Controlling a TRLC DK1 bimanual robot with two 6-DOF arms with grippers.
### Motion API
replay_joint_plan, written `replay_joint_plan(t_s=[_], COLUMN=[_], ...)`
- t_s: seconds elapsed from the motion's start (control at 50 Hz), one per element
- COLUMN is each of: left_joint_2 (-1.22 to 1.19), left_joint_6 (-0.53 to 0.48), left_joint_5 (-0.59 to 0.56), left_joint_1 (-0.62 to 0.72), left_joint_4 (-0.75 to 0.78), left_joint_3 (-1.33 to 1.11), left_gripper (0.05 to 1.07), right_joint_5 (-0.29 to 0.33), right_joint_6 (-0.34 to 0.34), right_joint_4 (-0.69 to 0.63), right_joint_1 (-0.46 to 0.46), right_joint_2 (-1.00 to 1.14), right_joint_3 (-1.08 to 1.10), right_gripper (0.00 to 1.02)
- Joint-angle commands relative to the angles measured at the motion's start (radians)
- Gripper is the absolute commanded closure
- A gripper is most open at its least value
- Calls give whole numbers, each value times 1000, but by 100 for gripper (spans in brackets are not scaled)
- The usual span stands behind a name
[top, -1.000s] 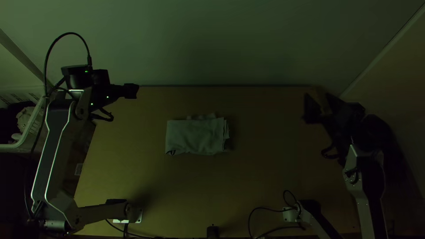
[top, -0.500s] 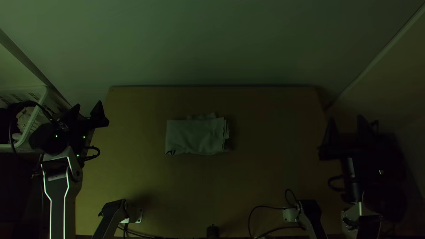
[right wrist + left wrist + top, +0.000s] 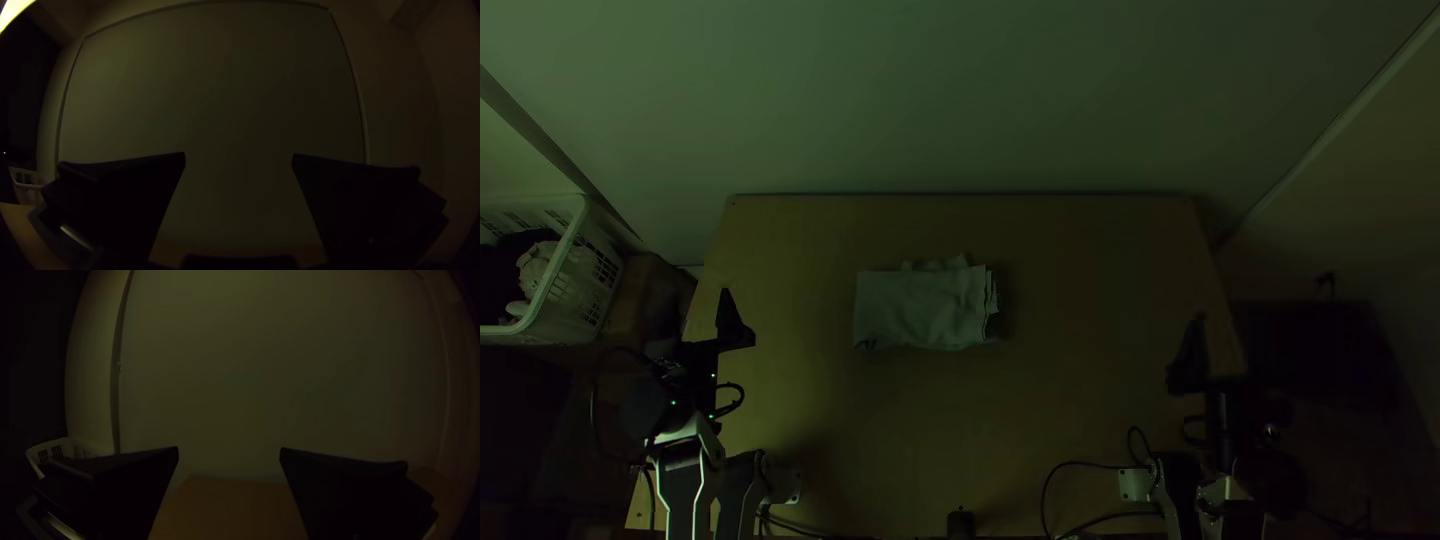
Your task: Fold the t-shirt
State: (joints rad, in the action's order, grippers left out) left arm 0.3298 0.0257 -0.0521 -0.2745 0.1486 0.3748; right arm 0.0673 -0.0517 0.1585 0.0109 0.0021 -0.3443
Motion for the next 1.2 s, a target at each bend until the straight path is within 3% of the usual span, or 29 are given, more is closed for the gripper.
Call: replay_joint_plan(t_s=[0.0, 0.3, 0.46, 0.68, 0.78, 0.98, 1.18], left_joint_2=[-37, -74, -173, -333, -331, -331, -330], left_joint_6=[13, 46, 39, 39, 33, 25, 25], left_joint_5=[8, 9, 9, 8, 9, 21, 21], left_joint_1=[28, 104, 159, 173, 172, 86, 84], left_joint_4=[57, 132, 128, -101, -153, -158, -158], left_joint_3=[-76, -251, -333, -378, -372, -372, -372], left_gripper=[10, 10, 10, 10, 10, 10, 10], right_joint_5=[-9, -14, -12, -17, -66, -69, -69], right_joint_6=[-16, -14, -16, -17, -33, -27, -27], right_joint_4=[50, 118, 29, -140, -169, -172, -172], right_joint_1=[-6, -29, -46, -68, -77, -78, -78], right_joint_2=[-7, -7, -7, -8, -7, -5, -5], right_joint_3=[77, 312, 343, 340, 337, 335, 335], right_gripper=[4, 4, 4, 4, 4, 4, 4])
